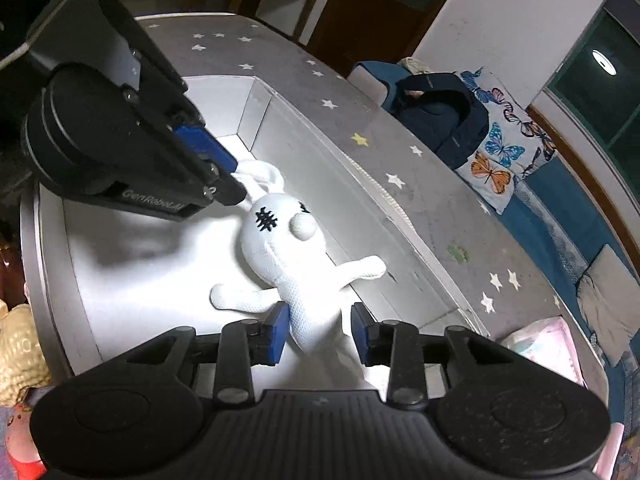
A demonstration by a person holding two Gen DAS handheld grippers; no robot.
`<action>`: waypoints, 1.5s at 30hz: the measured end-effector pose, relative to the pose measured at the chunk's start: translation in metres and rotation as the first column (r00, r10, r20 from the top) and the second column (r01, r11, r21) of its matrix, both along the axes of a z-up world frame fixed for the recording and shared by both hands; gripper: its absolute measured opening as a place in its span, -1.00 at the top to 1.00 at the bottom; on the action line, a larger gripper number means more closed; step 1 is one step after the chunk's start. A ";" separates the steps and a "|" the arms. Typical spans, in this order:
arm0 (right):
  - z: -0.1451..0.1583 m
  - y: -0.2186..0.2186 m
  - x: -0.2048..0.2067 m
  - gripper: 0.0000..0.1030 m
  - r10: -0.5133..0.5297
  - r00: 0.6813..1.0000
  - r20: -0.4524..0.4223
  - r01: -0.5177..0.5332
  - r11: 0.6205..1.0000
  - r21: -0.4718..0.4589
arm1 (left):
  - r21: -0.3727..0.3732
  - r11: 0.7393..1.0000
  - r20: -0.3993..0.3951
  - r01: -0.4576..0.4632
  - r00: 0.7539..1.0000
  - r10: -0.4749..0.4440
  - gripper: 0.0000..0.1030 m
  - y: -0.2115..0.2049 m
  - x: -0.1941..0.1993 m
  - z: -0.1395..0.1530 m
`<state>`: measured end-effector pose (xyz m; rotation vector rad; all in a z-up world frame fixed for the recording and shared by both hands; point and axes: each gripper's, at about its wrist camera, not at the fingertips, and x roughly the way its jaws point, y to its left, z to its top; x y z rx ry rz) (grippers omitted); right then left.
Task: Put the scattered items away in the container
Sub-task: 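Lower the bunny into the box and open both tools, then withdraw both tools from the box toward the remaining toys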
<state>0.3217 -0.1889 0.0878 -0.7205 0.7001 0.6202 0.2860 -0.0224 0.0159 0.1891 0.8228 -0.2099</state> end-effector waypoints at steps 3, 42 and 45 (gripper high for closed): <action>0.005 -0.005 -0.006 0.33 -0.022 0.999 0.027 0.022 1.000 0.007 | -0.008 1.000 0.006 -0.004 1.000 0.004 0.63 0.000 -0.005 0.003; 0.024 -0.111 -0.204 -0.94 -0.307 0.949 0.074 0.242 0.858 0.452 | -0.138 0.990 0.133 0.006 0.991 0.013 0.56 -0.014 -0.176 0.025; 0.019 -0.109 -0.212 -1.00 -0.308 0.948 0.086 0.241 0.865 0.440 | -0.153 0.988 0.127 0.006 0.992 0.013 0.52 -0.014 -0.185 0.022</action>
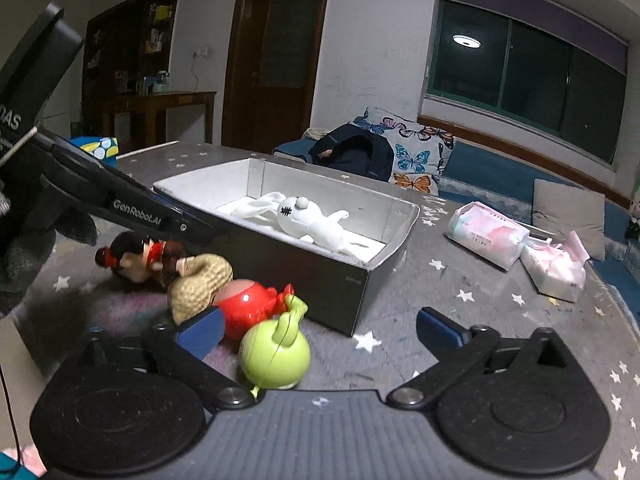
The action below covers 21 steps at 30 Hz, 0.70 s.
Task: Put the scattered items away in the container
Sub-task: 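Withdraw both tools from the box toward the remaining toys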
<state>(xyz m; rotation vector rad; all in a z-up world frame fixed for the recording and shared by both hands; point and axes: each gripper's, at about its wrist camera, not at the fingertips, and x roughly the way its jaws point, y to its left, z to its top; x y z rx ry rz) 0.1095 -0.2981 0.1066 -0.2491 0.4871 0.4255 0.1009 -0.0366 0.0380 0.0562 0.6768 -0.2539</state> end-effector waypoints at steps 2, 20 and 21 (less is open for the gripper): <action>-0.004 0.000 -0.004 -1.00 -0.004 1.000 -0.003 0.004 1.000 -0.004 | -0.004 1.000 -0.006 0.006 1.000 -0.006 0.51 -0.001 -0.005 -0.002; -0.029 -0.003 -0.013 -1.00 -0.031 0.996 -0.078 0.035 0.998 0.055 | -0.072 0.993 -0.063 0.092 0.993 -0.097 0.45 -0.013 -0.031 -0.015; -0.029 -0.002 -0.013 -1.00 -0.027 0.996 -0.080 0.031 0.998 0.056 | -0.076 0.992 -0.064 0.102 0.992 -0.107 0.44 -0.015 -0.031 -0.015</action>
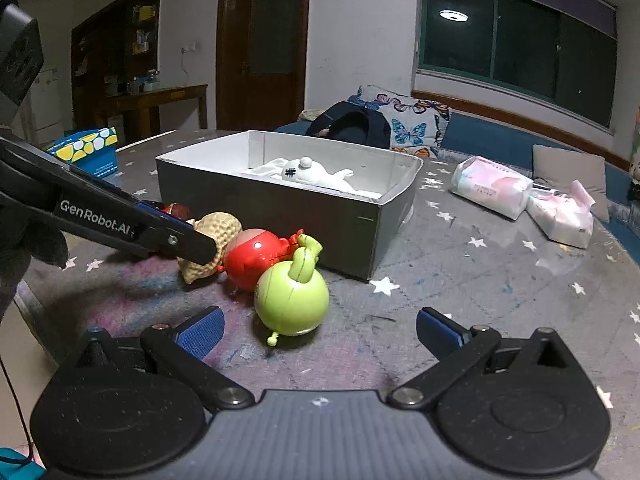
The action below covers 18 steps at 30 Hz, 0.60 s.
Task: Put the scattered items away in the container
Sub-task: 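Withdraw both tools from the box toward the remaining toys, then close the left tool on the green alien toy while the right tool grips it too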
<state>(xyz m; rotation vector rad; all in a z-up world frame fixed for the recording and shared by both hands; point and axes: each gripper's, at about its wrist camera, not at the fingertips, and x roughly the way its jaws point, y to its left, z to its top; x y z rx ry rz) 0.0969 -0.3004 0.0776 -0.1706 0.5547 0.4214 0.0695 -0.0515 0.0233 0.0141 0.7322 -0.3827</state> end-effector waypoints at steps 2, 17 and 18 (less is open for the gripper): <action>-0.001 0.002 0.000 -0.99 0.008 1.000 -0.001 -0.008 1.000 -0.001 | -0.014 1.000 -0.006 0.020 1.000 -0.020 0.44 -0.002 -0.001 0.000; -0.011 0.008 0.011 -0.47 0.040 0.998 -0.039 -0.039 0.999 0.038 | -0.141 0.980 -0.074 0.140 0.986 -0.151 0.43 -0.022 0.008 -0.003; -0.012 0.009 0.011 -0.46 0.042 0.998 -0.041 -0.040 0.998 0.041 | -0.146 0.979 -0.081 0.139 0.985 -0.152 0.43 -0.023 0.010 -0.004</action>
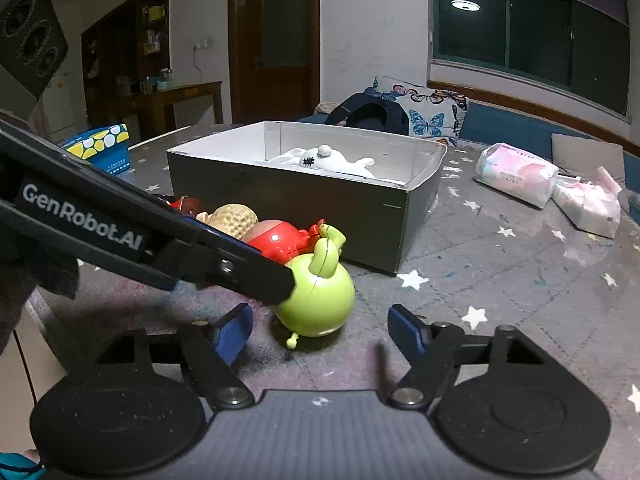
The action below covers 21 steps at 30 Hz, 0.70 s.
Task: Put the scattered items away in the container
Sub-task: 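Close the left tool on the green alien toy while the right tool grips it too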
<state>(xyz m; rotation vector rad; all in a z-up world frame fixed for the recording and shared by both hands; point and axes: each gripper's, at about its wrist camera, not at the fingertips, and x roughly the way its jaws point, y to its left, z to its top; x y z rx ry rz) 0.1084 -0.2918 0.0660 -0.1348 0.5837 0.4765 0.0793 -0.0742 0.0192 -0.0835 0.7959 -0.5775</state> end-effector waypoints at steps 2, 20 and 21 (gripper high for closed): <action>-0.001 0.001 0.002 -0.34 0.004 1.000 -0.002 -0.004 1.000 0.008 | -0.007 1.000 -0.012 -0.001 1.000 0.000 0.43 -0.001 0.003 -0.002; -0.007 -0.002 0.015 0.04 -0.010 1.000 -0.027 0.012 0.998 0.063 | -0.096 0.993 -0.106 -0.070 0.993 0.059 0.35 0.005 0.021 -0.010; -0.007 -0.003 0.015 0.04 -0.009 1.000 -0.028 0.010 0.998 0.064 | -0.096 0.993 -0.105 -0.067 0.993 0.057 0.35 0.004 0.021 -0.010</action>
